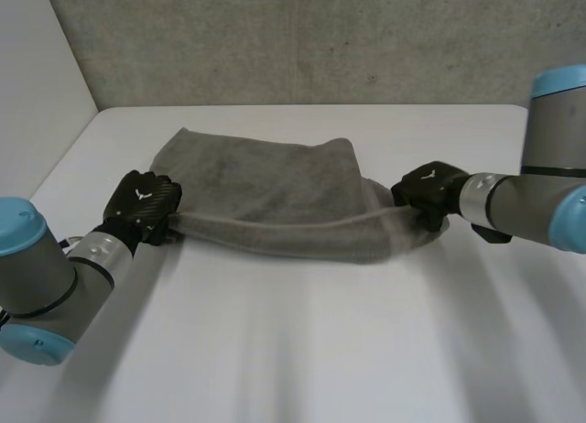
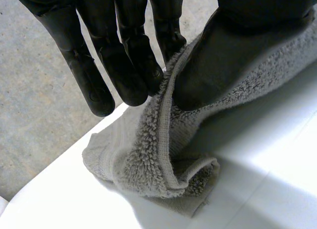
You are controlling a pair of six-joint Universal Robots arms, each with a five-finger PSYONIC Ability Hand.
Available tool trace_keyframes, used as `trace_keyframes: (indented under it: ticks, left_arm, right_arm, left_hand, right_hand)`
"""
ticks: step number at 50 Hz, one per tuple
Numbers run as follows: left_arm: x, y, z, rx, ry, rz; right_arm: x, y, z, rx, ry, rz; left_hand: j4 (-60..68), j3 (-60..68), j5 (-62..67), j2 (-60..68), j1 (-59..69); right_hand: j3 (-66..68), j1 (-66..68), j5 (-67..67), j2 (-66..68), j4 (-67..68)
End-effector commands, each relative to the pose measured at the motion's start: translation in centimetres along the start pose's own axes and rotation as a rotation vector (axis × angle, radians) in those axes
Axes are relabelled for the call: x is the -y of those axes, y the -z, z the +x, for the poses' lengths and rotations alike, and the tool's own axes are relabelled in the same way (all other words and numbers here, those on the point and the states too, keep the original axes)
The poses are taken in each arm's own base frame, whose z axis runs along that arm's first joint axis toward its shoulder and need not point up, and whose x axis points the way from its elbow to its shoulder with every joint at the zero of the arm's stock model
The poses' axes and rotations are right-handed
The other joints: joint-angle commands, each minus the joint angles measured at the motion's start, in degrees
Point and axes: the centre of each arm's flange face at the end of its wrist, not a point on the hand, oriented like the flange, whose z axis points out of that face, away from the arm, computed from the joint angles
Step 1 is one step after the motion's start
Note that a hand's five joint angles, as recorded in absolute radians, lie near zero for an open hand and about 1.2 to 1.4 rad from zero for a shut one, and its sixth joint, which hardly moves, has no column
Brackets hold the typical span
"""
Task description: Fold the towel.
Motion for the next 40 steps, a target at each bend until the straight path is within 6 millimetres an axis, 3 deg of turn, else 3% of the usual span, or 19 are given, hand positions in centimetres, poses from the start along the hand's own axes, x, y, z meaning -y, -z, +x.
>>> trace_keyframes:
  ticks: [1, 6, 10, 28, 40]
  left_arm:
    - [-0.8, -0.4, 0.1, -0.003, -0.007, -0.015]
    - [-1.4, -0.8, 0.2, -0.004, -0.031, -0.026]
    - [-1.8, -1.1, 0.2, -0.005, -0.062, -0.030]
    - [-1.4, -2.3, -1.2, 0.100, -0.086, 0.019]
    - [-1.4, -2.0, -1.0, 0.092, -0.079, 0.013]
  right_arm:
    - [0.7, 2.6, 1.4, -0.057, -0.075, 0.088]
    - [0.9, 4.9, 2.1, -0.094, -0.122, 0.149]
    - [0.6, 5.5, 2.3, -0.110, -0.141, 0.154]
    - [-1.2, 8.8, 3.3, -0.123, -0.201, 0.164]
    - [-2.5, 9.1, 3.6, -0.133, -0.220, 0.165]
  left_hand:
    - [-9.8, -10.1, -10.4, -9.8, -10.1]
    - [-18.4, -18.7, -19.0, -18.4, -18.8]
    - [-21.9, -22.2, -22.6, -21.9, -22.3]
    - [-23.3, -23.6, -23.9, -23.3, -23.6]
    - [-22.6, -22.9, -23.2, -22.6, -23.0]
  right_hand:
    - [4.5, 4.7, 4.0, 5.1, 3.6]
    - [4.5, 4.7, 4.0, 5.1, 3.6]
    - [4.5, 4.7, 4.0, 5.1, 3.6]
    - [4.5, 4.7, 4.0, 5.1, 3.6]
    - [4.5, 4.7, 4.0, 5.1, 3.6]
